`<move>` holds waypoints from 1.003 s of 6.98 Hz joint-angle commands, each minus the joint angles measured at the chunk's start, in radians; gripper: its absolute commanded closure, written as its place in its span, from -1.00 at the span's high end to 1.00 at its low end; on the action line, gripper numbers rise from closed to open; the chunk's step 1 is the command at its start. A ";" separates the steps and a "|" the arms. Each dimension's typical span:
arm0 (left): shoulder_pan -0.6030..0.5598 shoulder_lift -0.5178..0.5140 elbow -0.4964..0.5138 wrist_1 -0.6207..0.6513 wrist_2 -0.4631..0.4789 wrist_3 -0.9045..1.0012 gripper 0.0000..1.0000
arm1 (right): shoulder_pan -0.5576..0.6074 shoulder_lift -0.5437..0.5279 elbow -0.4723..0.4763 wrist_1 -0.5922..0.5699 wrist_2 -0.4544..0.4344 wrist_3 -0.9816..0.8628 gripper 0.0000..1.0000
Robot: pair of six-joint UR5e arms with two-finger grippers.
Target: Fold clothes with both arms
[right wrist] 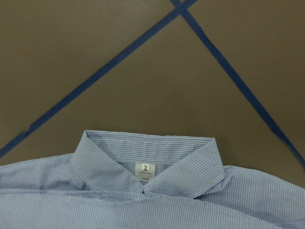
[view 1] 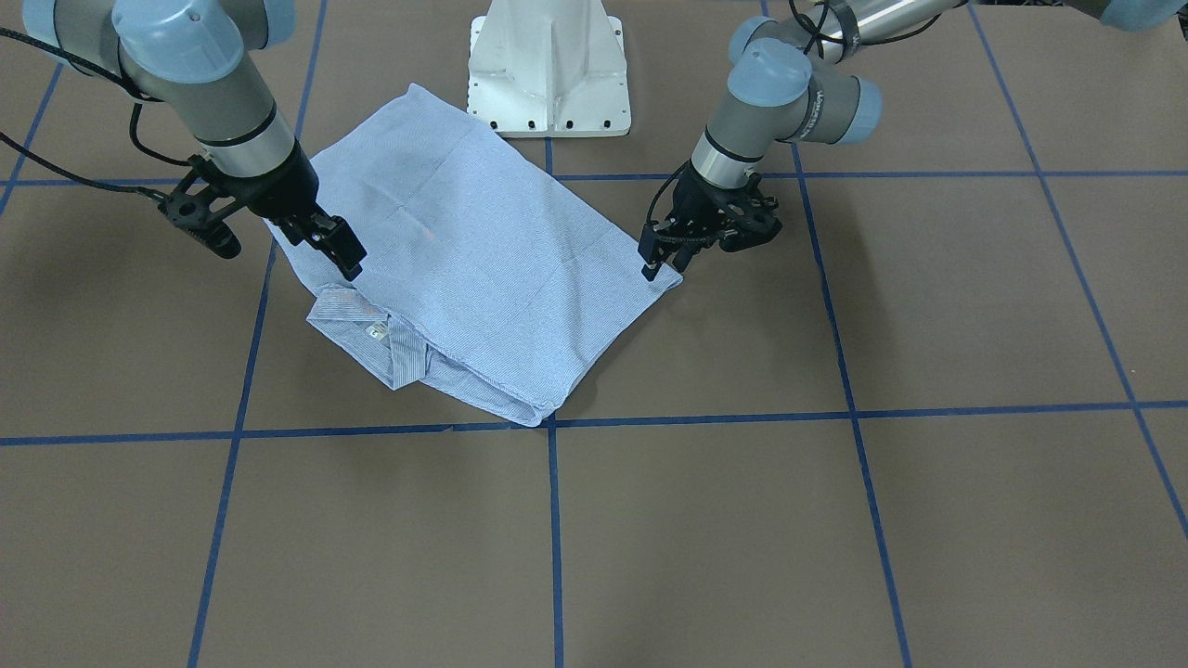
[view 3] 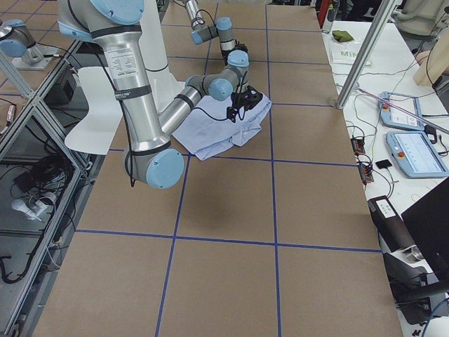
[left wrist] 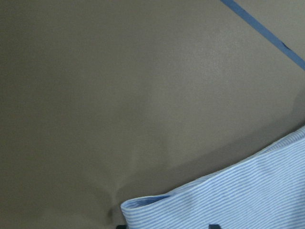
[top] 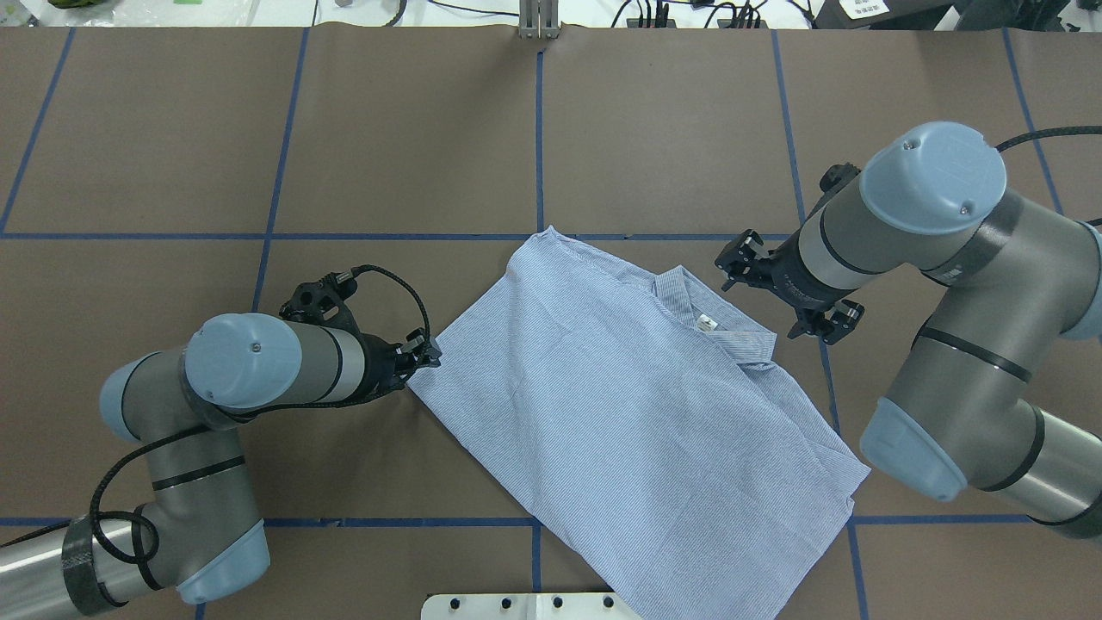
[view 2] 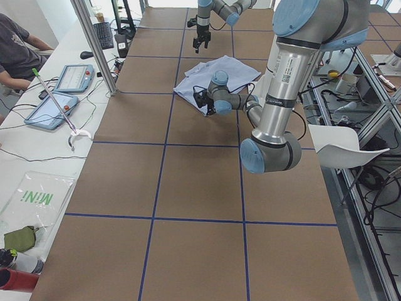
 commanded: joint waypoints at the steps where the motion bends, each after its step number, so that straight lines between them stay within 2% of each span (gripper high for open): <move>1: 0.000 -0.004 0.021 0.000 0.005 0.002 0.17 | -0.001 0.000 -0.009 0.000 0.000 0.000 1.00; 2: 0.000 -0.004 0.021 0.000 0.006 0.000 -0.24 | -0.001 0.000 -0.009 0.000 0.000 0.003 1.00; 3: 0.000 0.000 0.023 0.000 0.008 0.002 -0.77 | -0.001 0.000 -0.009 0.000 0.000 0.005 1.00; 4: 0.000 0.000 0.021 0.000 0.006 0.003 -1.00 | -0.001 0.001 -0.014 0.000 0.000 0.003 1.00; 6: -0.023 -0.003 0.021 0.000 0.011 0.009 -1.00 | -0.001 0.001 -0.014 0.002 0.000 0.003 1.00; 7: -0.061 -0.013 0.032 0.000 0.044 0.047 -1.00 | -0.001 0.001 -0.016 0.002 0.000 0.003 1.00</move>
